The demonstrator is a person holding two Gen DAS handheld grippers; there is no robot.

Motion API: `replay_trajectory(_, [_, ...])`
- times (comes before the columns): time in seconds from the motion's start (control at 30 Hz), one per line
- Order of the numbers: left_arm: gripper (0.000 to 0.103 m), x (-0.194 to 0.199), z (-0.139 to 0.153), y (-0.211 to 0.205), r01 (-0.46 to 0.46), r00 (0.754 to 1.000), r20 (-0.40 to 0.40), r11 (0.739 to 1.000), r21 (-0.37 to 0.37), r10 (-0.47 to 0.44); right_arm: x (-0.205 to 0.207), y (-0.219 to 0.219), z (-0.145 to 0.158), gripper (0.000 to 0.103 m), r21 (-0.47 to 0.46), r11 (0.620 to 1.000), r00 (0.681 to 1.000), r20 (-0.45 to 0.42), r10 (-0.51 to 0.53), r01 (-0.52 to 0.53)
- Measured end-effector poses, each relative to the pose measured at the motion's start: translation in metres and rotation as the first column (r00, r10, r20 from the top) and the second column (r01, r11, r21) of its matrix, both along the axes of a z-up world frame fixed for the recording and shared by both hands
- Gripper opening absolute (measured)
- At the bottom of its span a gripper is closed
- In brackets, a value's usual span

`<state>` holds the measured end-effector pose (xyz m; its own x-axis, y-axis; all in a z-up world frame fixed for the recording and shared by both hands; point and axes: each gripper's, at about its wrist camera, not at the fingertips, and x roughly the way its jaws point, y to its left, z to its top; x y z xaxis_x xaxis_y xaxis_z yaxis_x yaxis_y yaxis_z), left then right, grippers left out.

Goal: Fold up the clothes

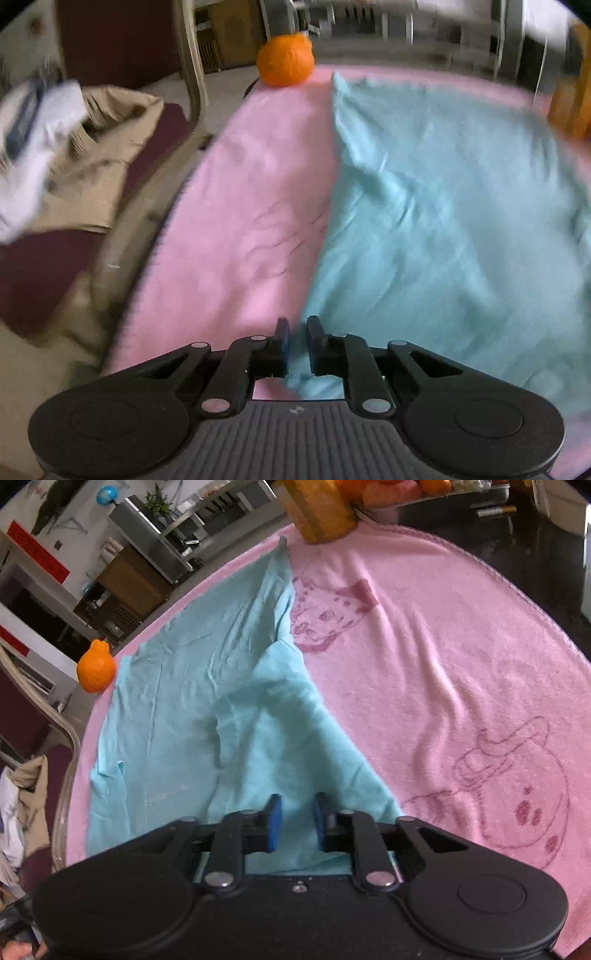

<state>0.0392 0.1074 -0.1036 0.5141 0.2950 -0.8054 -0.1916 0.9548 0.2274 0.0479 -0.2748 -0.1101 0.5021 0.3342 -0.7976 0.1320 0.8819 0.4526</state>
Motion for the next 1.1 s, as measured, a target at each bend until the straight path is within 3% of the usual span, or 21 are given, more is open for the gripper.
replay_trajectory(0.1, [0.012,-0.009,0.000,-0.002,-0.007,1.000,-0.023,0.998,0.055,0.009,-0.010,-0.006,0.003,0.011,-0.040,0.999,0.999,-0.037,-0.014,0.013])
replay_trajectory(0.23, [0.012,-0.018,0.020,0.002,-0.012,0.999,0.053,1.000,-0.014,0.013,-0.019,-0.012,0.014,0.015,-0.061,0.997,0.999,-0.022,-0.038,0.036])
replay_trajectory(0.37, [0.013,0.006,0.042,0.006,0.035,0.991,0.134,0.995,-0.097,-0.022,-0.012,-0.020,0.035,0.015,0.062,0.996,0.995,0.080,-0.062,0.057])
replay_trajectory(0.5, [0.013,0.052,0.035,0.004,0.068,0.995,0.084,0.988,-0.138,-0.056,0.021,-0.024,0.042,0.015,0.190,0.978,0.990,0.094,-0.101,0.082])
replay_trajectory(0.6, [0.013,0.086,0.019,0.001,0.087,0.996,0.044,0.982,-0.165,-0.081,0.051,-0.025,0.025,0.015,0.241,0.962,0.990,0.033,-0.139,0.127])
replay_trajectory(0.77, [0.013,0.114,-0.001,-0.004,0.122,0.992,0.045,0.972,-0.203,-0.115,0.084,-0.028,-0.018,0.015,0.305,0.930,0.978,-0.070,-0.195,0.207])
replay_trajectory(0.87, [0.012,0.117,-0.005,-0.007,0.123,0.992,0.057,0.970,-0.210,-0.113,0.092,-0.038,-0.036,0.011,0.375,0.890,0.965,-0.076,-0.250,0.260])
replay_trajectory(0.97, [0.013,0.113,-0.005,-0.015,0.134,0.990,0.065,0.976,-0.172,-0.125,0.093,-0.044,-0.045,0.011,0.440,0.853,0.957,-0.071,-0.280,0.282])
replay_trajectory(1.1, [0.015,0.094,0.007,-0.013,0.097,0.992,0.095,0.980,-0.171,-0.082,0.084,-0.041,-0.033,0.017,0.442,0.857,0.960,-0.032,-0.278,0.264])
